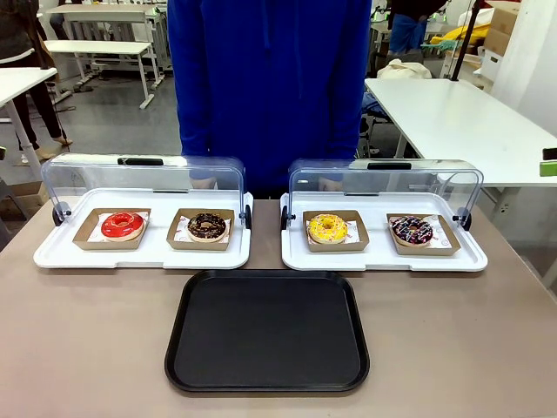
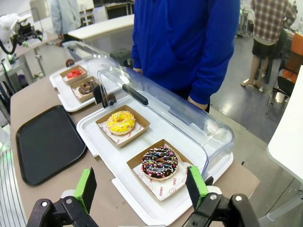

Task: Move the third donut from the left to the tray.
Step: Pick up the Paper togo box containing the Donut indicated by the person and place it on the Handle tray.

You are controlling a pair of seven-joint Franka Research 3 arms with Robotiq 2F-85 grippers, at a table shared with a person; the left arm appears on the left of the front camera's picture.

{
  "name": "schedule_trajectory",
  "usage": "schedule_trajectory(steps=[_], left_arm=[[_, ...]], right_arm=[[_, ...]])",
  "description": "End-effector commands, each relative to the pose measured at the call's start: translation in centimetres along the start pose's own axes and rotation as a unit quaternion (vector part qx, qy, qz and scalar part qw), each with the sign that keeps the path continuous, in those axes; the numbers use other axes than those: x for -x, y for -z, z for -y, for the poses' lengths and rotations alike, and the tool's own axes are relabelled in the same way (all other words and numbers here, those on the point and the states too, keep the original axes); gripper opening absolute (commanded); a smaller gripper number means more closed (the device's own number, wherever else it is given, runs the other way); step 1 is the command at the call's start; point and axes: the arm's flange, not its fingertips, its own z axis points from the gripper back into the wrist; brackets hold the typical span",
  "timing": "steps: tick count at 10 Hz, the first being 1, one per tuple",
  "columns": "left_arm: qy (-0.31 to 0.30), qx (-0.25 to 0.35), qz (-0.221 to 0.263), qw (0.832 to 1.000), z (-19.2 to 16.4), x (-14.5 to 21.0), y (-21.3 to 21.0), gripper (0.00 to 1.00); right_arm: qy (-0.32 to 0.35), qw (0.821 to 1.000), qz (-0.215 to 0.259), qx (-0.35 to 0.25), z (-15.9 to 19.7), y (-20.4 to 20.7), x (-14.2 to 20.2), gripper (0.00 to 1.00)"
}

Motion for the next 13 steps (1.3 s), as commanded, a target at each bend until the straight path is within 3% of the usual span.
schedule_trajectory(steps=[1, 13], left_arm=[[0.004, 0.003, 0.007, 1.0, 0.02, -0.01, -0.04, 1.0], [0.004, 0.003, 0.007, 1.0, 0.02, -0.01, -0.04, 1.0]], right_arm=[[-0.013, 1.0, 0.017, 0.002, 0.36, 0.33, -0.16, 1.0], [-0.013, 1.0, 0.017, 0.002, 0.36, 0.33, -0.16, 1.0]])
